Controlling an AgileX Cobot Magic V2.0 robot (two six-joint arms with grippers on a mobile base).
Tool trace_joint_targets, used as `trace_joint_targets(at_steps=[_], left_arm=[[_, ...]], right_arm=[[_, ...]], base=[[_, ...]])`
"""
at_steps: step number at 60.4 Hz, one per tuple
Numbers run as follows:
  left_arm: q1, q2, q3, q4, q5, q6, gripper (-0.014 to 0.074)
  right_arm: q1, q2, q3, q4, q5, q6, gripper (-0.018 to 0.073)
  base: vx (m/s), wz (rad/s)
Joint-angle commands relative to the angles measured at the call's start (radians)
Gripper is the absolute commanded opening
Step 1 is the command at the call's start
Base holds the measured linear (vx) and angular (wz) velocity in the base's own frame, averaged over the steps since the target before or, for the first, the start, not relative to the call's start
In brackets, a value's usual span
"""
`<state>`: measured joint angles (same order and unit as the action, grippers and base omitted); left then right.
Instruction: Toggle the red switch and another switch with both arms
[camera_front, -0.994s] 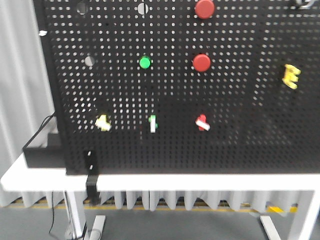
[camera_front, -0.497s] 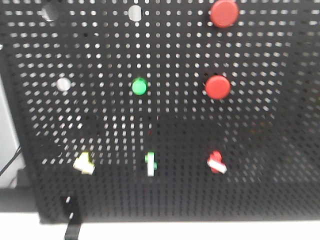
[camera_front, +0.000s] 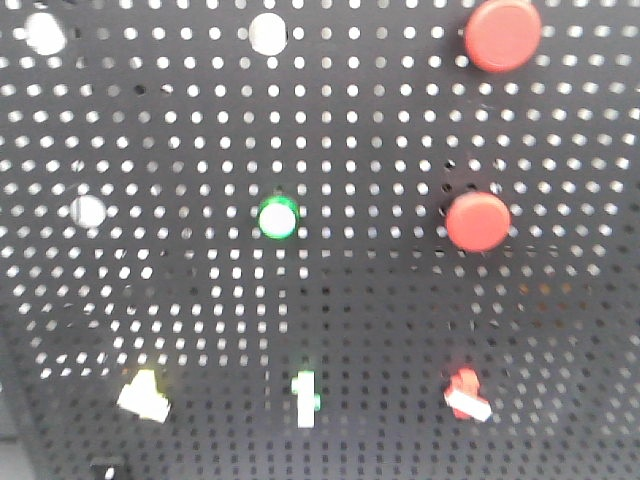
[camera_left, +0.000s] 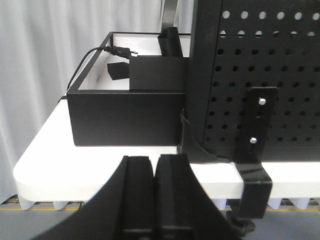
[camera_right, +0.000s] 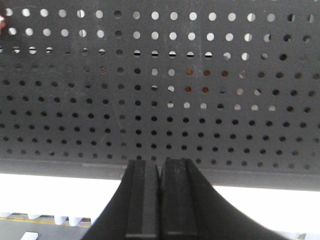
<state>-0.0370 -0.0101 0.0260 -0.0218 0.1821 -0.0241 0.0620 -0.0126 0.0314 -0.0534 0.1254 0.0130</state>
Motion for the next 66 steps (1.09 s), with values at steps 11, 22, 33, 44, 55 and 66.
trace_joint_targets(at_steps=[11, 22, 33, 44, 55, 66], left_arm=[[0.001, -0.005, 0.019, -0.008, -0.08, -0.006, 0.0002], [0.001, -0.005, 0.019, -0.008, -0.08, -0.006, 0.0002], [0.001, -0.005, 0.019, -0.008, -0.08, -0.006, 0.0002], [0.001, -0.005, 0.019, 0.001, -0.084, -0.006, 0.0002], [0.001, -0.005, 0.019, 0.001, -0.153, -0.01, 0.0002], [0.001, -0.005, 0.018, 0.001, -0.278, -0.013, 0.0002]], right_arm=[[0.0, -0.011, 0.005, -0.001, -0.086, -0.006, -0.0006], [0.0, -0.011, 0.005, -0.001, -0.086, -0.006, -0.0006], [0.0, -0.011, 0.005, -0.001, -0.086, -0.006, -0.0006], [0.0, -0.011, 0.005, -0.001, -0.094, -0.006, -0.0006], [-0.005, -0.011, 0.005, -0.006, -0.116, -0.013, -0.0006], [-0.004, -0.011, 0.003, -0.005, -0.244, -0.013, -0.0006]], base=[[0.05, 0.0], [0.01, 0.0], [0.0, 0.0], [0.0, 0.0], [0.0, 0.0], [0.0, 0.0]])
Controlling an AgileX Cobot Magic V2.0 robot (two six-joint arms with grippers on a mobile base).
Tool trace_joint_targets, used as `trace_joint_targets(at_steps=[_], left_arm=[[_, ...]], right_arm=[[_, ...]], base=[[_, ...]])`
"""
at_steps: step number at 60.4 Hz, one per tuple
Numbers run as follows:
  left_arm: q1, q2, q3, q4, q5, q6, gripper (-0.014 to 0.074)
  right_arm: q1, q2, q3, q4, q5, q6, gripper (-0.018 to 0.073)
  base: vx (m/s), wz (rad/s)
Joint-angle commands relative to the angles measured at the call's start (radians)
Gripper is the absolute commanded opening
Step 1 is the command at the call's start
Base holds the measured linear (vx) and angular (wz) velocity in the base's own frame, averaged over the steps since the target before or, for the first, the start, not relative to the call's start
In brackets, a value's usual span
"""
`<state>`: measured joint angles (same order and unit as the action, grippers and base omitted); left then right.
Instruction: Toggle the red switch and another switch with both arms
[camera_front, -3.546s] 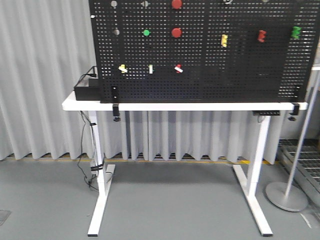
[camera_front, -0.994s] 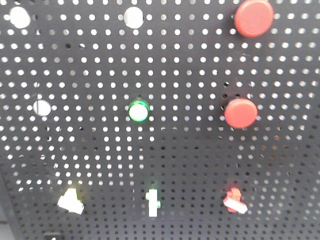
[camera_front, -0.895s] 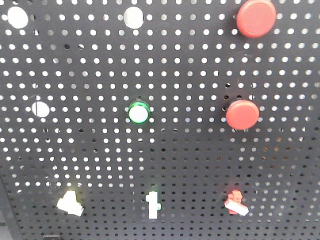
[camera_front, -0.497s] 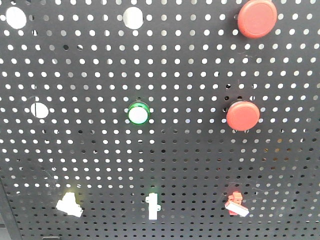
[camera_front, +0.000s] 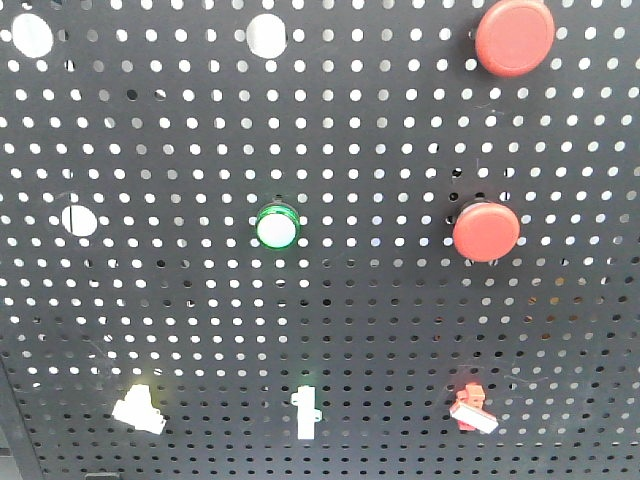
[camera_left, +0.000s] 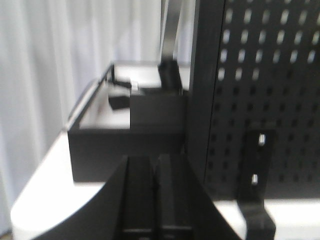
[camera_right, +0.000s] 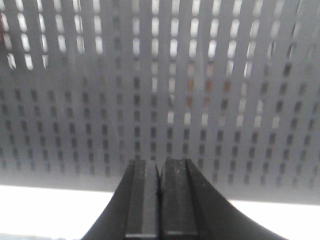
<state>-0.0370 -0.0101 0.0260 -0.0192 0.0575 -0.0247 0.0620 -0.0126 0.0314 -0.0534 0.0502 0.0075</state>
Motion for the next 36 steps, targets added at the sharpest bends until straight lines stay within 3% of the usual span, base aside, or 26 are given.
trace_joint_targets(at_steps=[1, 10, 17, 24, 36], left_arm=[[0.001, -0.005, 0.016, -0.002, -0.164, -0.012, 0.0002], [0.001, -0.005, -0.065, 0.011, -0.227, 0.0, 0.0002], [0.001, 0.009, -0.194, 0.107, -0.219, 0.018, 0.0002], [0.001, 0.091, -0.354, 0.193, -0.167, 0.017, 0.0002], [0.001, 0.291, -0.506, 0.189, -0.035, 0.017, 0.0002]], right_arm=[[-0.004, -0.011, 0.002, -0.004, -0.185, 0.0, -0.0006], [-0.004, 0.001, -0.085, 0.001, -0.259, 0.039, -0.0006], [-0.004, 0.064, -0.236, -0.002, -0.182, 0.037, -0.0006], [-0.004, 0.184, -0.366, -0.002, -0.119, 0.037, -0.0006], [-0.004, 0.398, -0.45, -0.002, -0.114, 0.036, -0.0006]], base=[[0.0, 0.0], [0.0, 0.0], [0.0, 0.0], [0.0, 0.0], [0.0, 0.0]])
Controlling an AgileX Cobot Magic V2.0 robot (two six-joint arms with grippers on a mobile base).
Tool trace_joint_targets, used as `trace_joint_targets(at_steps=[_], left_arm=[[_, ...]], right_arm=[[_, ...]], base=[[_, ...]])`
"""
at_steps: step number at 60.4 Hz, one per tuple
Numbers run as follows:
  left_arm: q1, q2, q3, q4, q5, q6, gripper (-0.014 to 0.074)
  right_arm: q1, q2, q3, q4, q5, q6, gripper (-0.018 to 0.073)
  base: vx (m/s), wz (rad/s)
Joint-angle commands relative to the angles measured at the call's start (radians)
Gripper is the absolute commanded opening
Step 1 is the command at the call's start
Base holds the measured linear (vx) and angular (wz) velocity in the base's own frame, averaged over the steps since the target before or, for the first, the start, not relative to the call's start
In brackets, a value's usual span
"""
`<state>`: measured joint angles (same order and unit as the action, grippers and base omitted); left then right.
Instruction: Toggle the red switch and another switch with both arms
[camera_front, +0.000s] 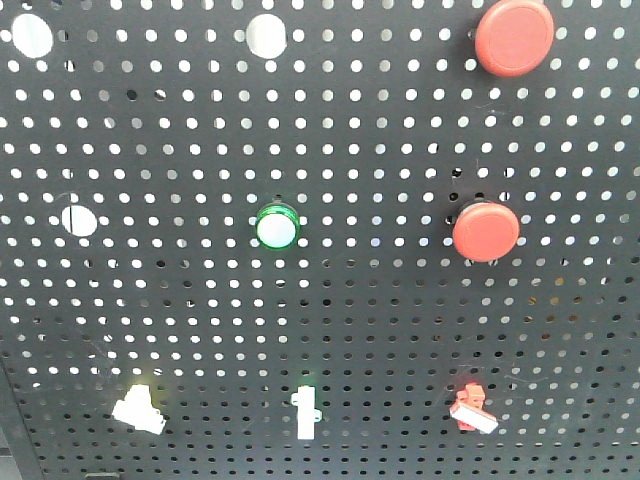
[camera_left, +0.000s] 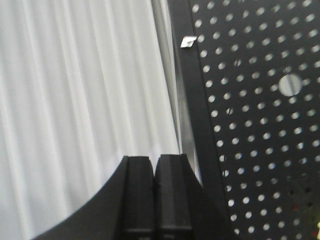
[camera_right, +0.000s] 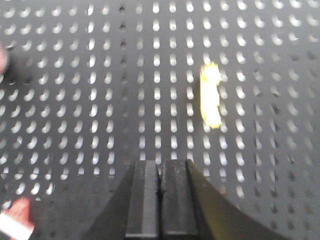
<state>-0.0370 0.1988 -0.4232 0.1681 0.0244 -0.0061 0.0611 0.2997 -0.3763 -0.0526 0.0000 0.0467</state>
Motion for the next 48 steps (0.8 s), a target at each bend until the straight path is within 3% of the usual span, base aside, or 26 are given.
trace_joint_targets(at_steps=[1, 7, 19, 37, 48], left_arm=[[0.001, 0.1, -0.057, 0.002, 0.003, -0.002, 0.0002], [0.001, 0.17, -0.054, 0.002, 0.042, -0.001, 0.0002], [-0.017, 0.264, -0.054, -0.006, 0.001, 0.0, 0.0002], [-0.239, 0.463, -0.054, -0.032, -0.131, -0.001, 0.0002], [-0.329, 0.577, -0.059, -0.032, -0.264, -0.001, 0.0002]], right_arm=[[-0.003, 0.098, -0.043, -0.003, -0.065, -0.003, -0.0006], [-0.003, 0.167, -0.044, -0.002, -0.068, -0.003, -0.0006], [-0.003, 0.226, -0.044, -0.003, -0.082, -0.003, -0.0006], [-0.003, 0.229, -0.044, -0.003, -0.087, -0.003, -0.0006], [-0.003, 0.229, -0.044, -0.003, -0.087, -0.003, -0.0006]], base=[[0.0, 0.0], [0.0, 0.0], [0.0, 0.0], [0.0, 0.0], [0.0, 0.0]])
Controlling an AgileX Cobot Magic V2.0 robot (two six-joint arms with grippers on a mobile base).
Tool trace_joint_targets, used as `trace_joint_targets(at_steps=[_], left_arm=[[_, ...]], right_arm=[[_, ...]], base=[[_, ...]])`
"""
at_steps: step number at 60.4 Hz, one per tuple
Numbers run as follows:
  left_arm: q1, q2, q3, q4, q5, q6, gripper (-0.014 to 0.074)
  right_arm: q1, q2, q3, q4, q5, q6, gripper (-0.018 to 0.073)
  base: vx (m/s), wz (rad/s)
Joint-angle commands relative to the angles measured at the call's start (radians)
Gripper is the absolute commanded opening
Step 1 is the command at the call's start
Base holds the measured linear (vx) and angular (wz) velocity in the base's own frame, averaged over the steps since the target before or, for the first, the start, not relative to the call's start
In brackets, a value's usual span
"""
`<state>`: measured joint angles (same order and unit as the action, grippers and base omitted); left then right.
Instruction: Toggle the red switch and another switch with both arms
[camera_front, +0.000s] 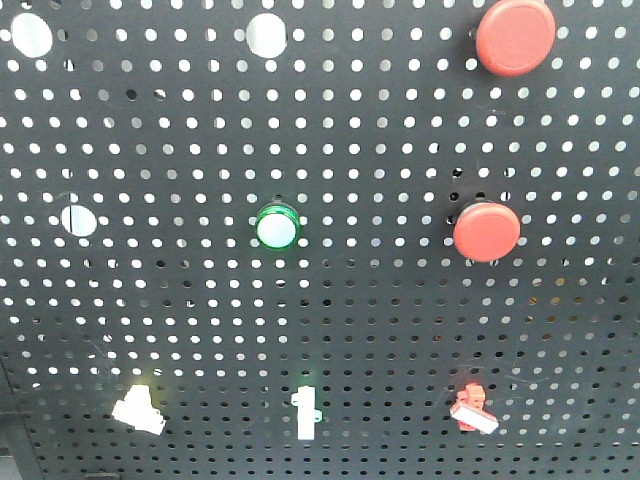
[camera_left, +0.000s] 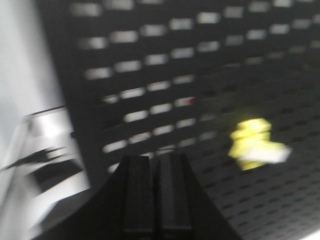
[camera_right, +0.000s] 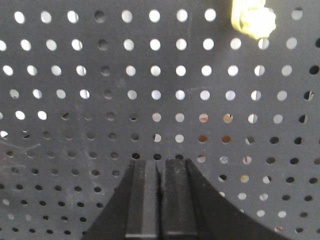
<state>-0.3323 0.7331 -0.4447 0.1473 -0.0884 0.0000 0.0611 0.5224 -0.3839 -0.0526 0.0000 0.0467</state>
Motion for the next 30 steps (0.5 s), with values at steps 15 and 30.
trace_joint_targets(at_steps=[15, 30], left_arm=[[-0.115, 0.162, -0.108, -0.01, -0.173, -0.007, 0.0002], [-0.144, 0.234, -0.169, -0.011, -0.167, 0.0, 0.0002]], right_arm=[[-0.003, 0.006, -0.036, -0.003, -0.087, -0.003, -0.0006], [-0.003, 0.006, -0.036, -0.003, -0.087, -0.003, -0.0006]], base=[[0.0, 0.0], [0.0, 0.0]])
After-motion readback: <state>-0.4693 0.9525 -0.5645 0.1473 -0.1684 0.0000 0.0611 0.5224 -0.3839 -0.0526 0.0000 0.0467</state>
